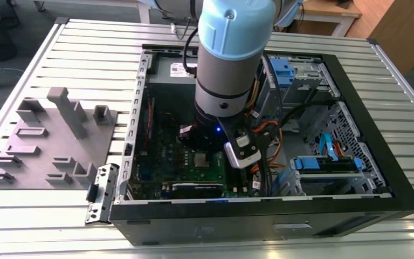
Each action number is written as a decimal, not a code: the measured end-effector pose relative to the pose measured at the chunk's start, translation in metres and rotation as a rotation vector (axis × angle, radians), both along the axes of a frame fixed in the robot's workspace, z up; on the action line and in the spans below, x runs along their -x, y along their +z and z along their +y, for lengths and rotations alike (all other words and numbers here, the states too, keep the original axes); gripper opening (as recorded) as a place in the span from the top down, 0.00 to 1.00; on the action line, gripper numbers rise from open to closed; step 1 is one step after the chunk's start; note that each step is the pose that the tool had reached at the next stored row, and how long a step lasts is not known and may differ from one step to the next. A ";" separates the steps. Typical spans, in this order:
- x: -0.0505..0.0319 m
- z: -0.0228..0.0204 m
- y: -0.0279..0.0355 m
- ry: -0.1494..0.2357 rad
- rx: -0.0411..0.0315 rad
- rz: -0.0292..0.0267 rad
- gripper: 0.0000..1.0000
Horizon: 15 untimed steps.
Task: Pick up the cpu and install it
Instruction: 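Place the cpu into insertion slot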
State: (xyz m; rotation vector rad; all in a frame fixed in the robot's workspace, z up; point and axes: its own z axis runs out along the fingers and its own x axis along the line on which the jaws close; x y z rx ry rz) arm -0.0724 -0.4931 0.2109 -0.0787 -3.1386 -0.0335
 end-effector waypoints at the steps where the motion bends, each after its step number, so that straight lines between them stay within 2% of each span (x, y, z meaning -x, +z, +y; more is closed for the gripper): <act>1: 0.0000 0.0000 0.0001 0.000 0.0000 0.0000 0.89; 5: 0.0011 -0.0001 0.0003 0.000 0.0002 -0.0002 0.89; 9: 0.0095 0.0000 -0.0006 0.000 -0.0001 -0.0050 0.89; 11: 0.0117 0.0001 -0.0013 0.000 0.0001 -0.0055 0.89; 15: 0.0125 0.0000 -0.0014 0.000 0.0004 -0.0061 0.89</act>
